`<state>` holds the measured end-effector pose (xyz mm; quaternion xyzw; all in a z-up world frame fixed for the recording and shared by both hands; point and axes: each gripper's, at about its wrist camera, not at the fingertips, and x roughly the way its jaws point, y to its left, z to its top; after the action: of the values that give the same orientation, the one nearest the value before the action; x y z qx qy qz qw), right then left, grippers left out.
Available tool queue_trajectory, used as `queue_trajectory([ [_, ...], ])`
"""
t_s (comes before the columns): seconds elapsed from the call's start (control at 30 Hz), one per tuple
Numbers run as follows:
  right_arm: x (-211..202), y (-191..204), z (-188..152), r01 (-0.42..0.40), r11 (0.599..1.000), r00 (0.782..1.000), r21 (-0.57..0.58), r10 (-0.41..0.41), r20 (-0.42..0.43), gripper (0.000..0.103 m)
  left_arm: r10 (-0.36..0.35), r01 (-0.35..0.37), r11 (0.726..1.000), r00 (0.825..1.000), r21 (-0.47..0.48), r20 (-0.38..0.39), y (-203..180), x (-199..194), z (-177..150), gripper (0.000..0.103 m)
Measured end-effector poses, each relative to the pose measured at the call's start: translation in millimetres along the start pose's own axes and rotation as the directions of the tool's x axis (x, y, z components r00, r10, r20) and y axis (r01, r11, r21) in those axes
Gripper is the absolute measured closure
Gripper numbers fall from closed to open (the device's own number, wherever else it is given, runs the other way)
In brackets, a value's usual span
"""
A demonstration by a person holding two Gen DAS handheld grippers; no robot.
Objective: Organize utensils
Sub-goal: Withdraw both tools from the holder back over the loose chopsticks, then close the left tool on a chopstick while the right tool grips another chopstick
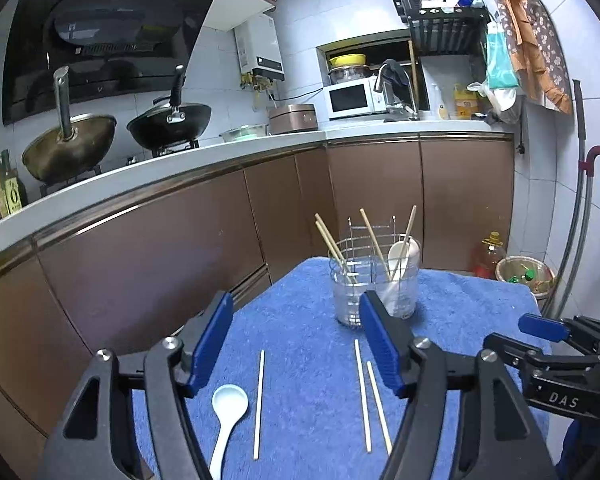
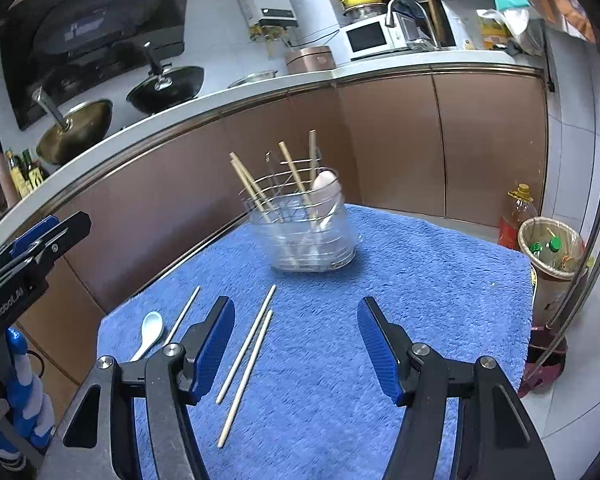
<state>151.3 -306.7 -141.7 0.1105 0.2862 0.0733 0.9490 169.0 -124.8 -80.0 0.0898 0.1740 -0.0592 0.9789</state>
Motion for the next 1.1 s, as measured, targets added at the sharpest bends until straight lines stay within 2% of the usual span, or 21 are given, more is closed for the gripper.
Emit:
queue_trajectory([
  [0.2, -1, 22, -4, 0.013, 0.999, 0.999, -0.04, -0.014, -0.043, 0.042, -0.048, 0.046, 0.998, 0.998, -0.043, -0.038, 22, -3, -10, 0.039],
  [0.33, 2, 32, -4, 0.021, 0.998, 0.997, -0.06, -0.025, -0.071, 0.042, -0.075, 0.066, 0.993, 0.993, -0.102, -0.088, 53, 4, -13, 0.039],
  [0.5, 18, 32, -3, 0.037, 0.997, 0.99, -0.064, -0.046, -0.135, 0.042, -0.137, 0.098, 0.976, 0.97, -0.192, -0.2, 108, 33, -14, 0.039],
  [0.6, 39, 31, -2, 0.028, 0.998, 0.98, -0.064, -0.04, -0.196, 0.042, -0.219, 0.149, 0.957, 0.934, -0.249, -0.282, 131, 54, -18, 0.039],
  [0.7, 66, 30, 0, 0.013, 0.998, 0.964, -0.068, -0.03, -0.265, 0.043, -0.313, 0.203, 0.928, 0.879, -0.313, -0.36, 141, 81, -24, 0.039],
  [0.77, 85, 27, 0, -0.002, 0.998, 0.95, -0.055, -0.015, -0.313, 0.048, -0.34, 0.215, 0.92, 0.853, -0.328, -0.395, 141, 96, -26, 0.04],
  [0.8, 97, 27, 1, -0.005, 0.998, 0.94, -0.057, -0.015, -0.341, 0.05, -0.365, 0.228, 0.913, 0.828, -0.339, -0.426, 138, 110, -27, 0.04],
  [0.93, 140, 23, 1, -0.022, 0.999, 0.895, -0.038, 0.003, -0.446, 0.059, -0.384, 0.231, 0.913, 0.766, -0.337, -0.516, 122, 153, -31, 0.04],
  [1.1, 174, 21, 1, -0.001, 0.999, 0.858, -0.045, -0.022, -0.513, 0.066, -0.343, 0.186, 0.934, 0.714, -0.307, -0.611, 106, 203, -43, 0.041],
])
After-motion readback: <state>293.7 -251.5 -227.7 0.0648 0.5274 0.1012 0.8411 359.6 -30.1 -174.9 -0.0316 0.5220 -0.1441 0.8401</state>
